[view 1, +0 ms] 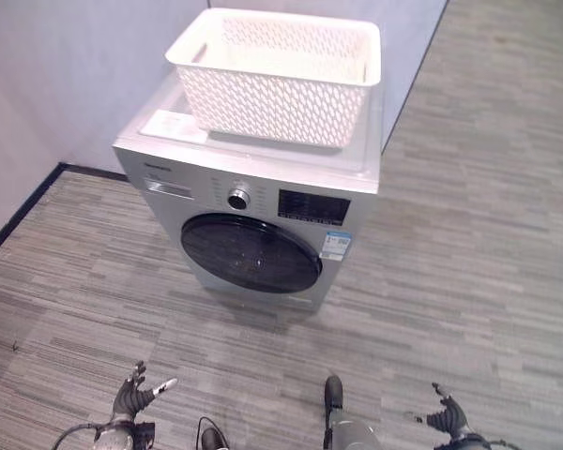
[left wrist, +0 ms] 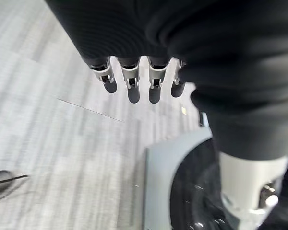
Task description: Grab the laundry basket,head to the washer,open it,put in the laundry and shut it.
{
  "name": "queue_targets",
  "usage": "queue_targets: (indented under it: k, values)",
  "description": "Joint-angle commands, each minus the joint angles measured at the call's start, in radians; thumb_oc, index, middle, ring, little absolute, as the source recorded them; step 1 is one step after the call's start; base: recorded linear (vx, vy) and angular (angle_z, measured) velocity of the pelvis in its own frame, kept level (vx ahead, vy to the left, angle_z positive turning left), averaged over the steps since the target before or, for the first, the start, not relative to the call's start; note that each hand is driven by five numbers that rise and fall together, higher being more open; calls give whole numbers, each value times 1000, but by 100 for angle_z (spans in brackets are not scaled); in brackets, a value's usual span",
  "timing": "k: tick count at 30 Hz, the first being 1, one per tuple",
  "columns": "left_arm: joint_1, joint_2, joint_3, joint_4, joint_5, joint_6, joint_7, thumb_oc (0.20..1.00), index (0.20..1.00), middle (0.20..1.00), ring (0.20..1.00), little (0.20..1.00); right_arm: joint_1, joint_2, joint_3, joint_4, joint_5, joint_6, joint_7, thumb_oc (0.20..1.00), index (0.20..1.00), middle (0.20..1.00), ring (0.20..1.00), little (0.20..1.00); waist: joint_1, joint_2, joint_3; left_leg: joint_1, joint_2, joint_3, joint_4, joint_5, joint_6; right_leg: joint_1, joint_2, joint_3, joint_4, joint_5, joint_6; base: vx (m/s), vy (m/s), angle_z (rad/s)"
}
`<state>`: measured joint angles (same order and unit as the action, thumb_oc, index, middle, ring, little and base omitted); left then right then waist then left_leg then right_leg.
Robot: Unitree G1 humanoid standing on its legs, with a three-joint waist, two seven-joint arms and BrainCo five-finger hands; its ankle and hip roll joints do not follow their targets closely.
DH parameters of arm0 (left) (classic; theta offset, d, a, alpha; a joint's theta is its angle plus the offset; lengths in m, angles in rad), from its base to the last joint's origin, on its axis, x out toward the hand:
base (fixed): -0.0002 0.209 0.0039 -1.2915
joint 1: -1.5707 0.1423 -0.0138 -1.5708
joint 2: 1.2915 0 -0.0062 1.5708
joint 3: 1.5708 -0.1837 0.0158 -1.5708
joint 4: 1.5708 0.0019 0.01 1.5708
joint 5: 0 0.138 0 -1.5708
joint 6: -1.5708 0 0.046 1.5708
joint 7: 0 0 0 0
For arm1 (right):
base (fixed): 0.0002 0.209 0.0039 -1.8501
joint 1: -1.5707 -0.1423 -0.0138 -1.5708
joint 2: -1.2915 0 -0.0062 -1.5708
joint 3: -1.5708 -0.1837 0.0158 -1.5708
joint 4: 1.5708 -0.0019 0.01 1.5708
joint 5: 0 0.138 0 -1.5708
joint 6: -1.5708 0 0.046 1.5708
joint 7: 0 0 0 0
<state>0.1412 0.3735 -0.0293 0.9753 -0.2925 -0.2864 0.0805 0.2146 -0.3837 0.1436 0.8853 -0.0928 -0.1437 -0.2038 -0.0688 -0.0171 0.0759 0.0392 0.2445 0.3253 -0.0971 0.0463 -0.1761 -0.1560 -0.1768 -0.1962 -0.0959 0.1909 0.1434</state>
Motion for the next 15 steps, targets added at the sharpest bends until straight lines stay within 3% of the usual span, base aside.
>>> queue_targets:
  k: [1,3,8,15]
  values:
    - [-55,-5,13,32,56,-1,27,1000,1000,1000,1000,1000,-34,-11,-9,-7,-10,6,-2,1000,1000,1000,1000,1000,-12,-13,46,-54,38,-49,28,34,6,56,-68,-40,46,-86,69,25,45,21]
    - [-62,-53,35,155,42,32,18,1000,1000,1000,1000,1000,-51,20,18,107,-21,34,2,1000,1000,1000,1000,1000,-3,-18,25,-31,33,-57,26,22,10,89,-74,-54,46,-95,71,43,22,10]
    - [-54,-95,60,175,-33,39,-4,1000,1000,1000,1000,1000,-68,67,44,230,-15,67,18,1000,1000,1000,1000,1000,13,-29,-8,-9,27,-66,23,11,16,122,-84,-71,49,-101,73,30,6,5]
    - [-60,-102,16,158,-19,44,-15,1000,1000,1000,1000,1000,-94,82,69,273,-2,75,33,1000,1000,1000,1000,1000,19,-32,-19,10,20,-72,24,1,19,151,-92,-82,46,-103,75,23,10,7]
